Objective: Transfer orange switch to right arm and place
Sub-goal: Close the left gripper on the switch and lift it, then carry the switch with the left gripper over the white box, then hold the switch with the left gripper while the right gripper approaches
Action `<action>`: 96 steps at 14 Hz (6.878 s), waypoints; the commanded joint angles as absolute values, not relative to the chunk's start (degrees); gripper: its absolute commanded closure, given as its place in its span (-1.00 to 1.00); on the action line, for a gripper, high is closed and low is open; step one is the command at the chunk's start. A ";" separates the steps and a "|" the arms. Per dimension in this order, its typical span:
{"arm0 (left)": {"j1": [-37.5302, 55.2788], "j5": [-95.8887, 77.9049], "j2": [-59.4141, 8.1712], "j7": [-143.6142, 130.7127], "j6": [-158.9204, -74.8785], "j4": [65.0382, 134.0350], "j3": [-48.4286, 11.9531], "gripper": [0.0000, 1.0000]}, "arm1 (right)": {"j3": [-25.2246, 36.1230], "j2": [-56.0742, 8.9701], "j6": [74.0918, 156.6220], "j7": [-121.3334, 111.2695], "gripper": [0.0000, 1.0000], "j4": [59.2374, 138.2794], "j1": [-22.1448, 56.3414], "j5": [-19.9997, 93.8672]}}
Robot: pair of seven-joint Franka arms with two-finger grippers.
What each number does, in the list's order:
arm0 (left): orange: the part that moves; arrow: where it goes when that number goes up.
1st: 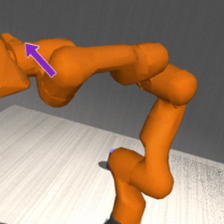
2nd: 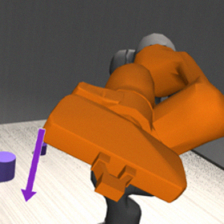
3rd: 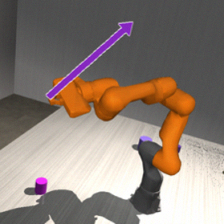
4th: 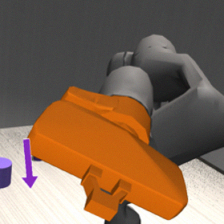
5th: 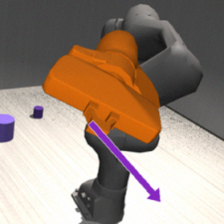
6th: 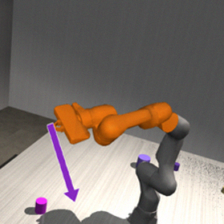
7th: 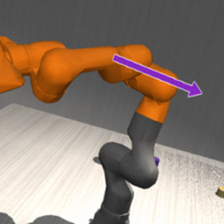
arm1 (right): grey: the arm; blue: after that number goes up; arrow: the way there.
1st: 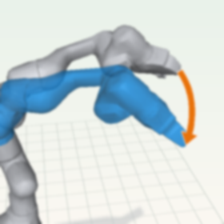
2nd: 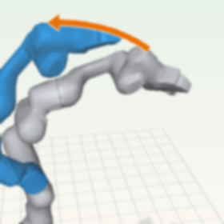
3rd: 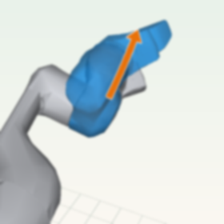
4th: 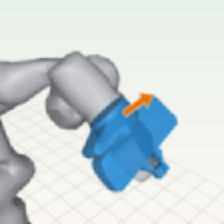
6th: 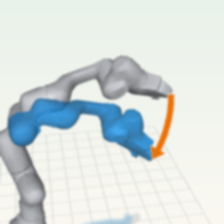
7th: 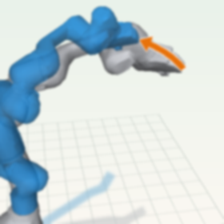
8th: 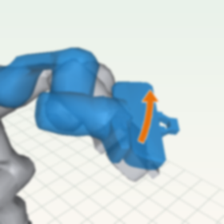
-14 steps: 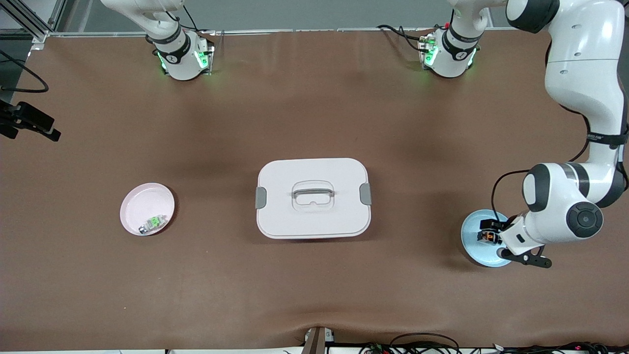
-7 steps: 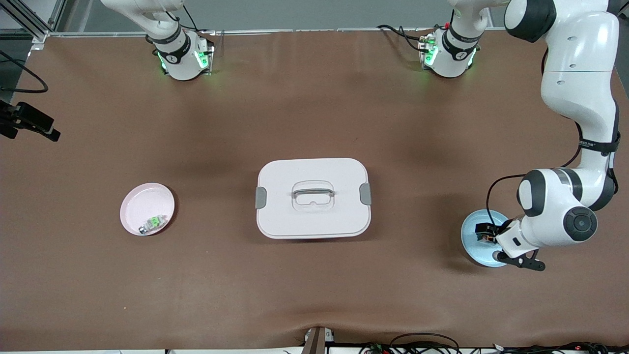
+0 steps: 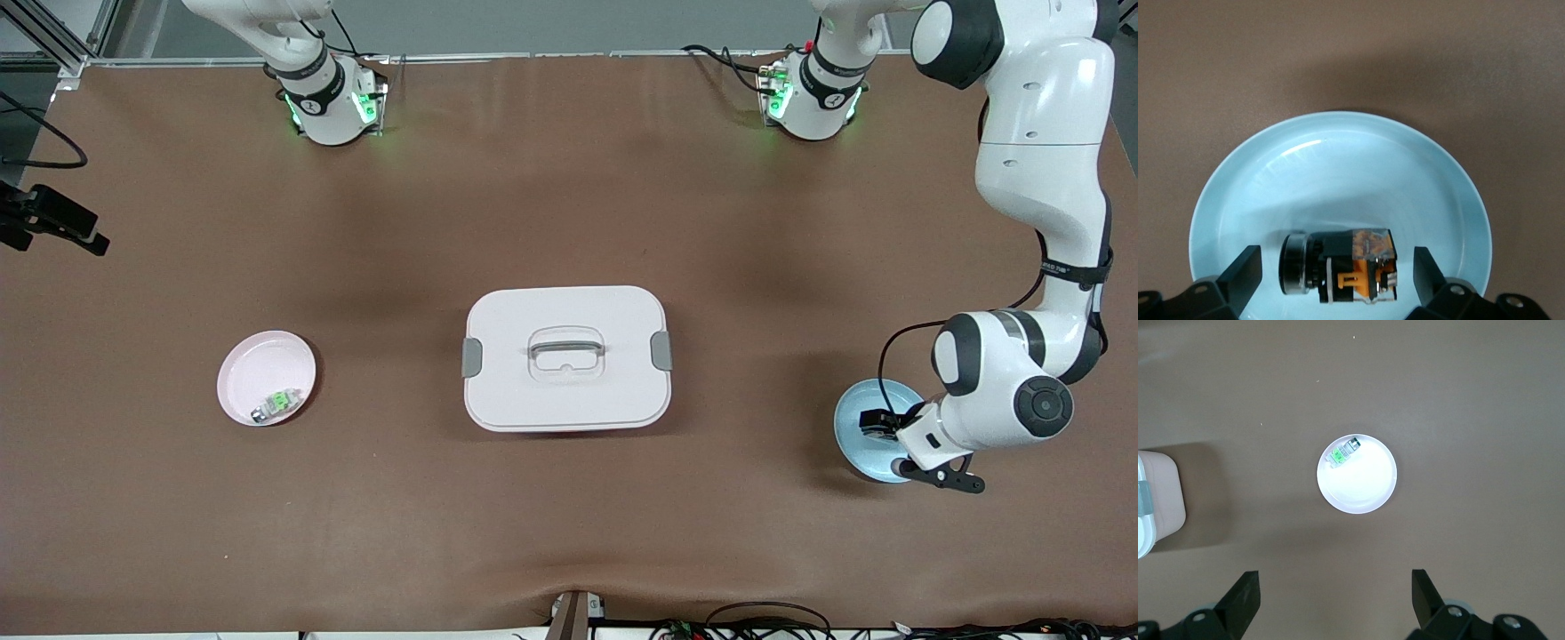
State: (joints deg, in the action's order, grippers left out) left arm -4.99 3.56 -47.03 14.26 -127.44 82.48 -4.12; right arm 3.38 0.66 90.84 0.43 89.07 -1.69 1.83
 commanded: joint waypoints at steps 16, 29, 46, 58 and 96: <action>-5.45 3.60 -47.02 14.41 -131.22 85.25 -4.39 -0.65 | 2.55 1.14 91.49 -0.26 -1.00 88.24 -2.55 1.32; -5.01 3.16 -39.57 0.99 -120.78 84.90 -4.48 0.15 | 2.55 1.05 90.79 -0.18 -1.00 88.42 -2.72 1.23; -4.75 -21.88 -18.73 -44.18 -103.71 84.64 -8.87 0.12 | 2.55 1.05 90.62 0.00 -1.00 88.59 -2.72 1.32; -4.48 -28.56 -16.17 -83.81 -106.95 83.67 -26.08 0.12 | 2.55 -2.37 90.80 -0.26 -1.00 88.06 -2.72 0.62; 22.76 -22.68 -27.51 -122.78 -145.02 82.53 -31.64 0.10 | -8.61 8.88 116.36 11.69 -1.00 112.06 11.33 44.03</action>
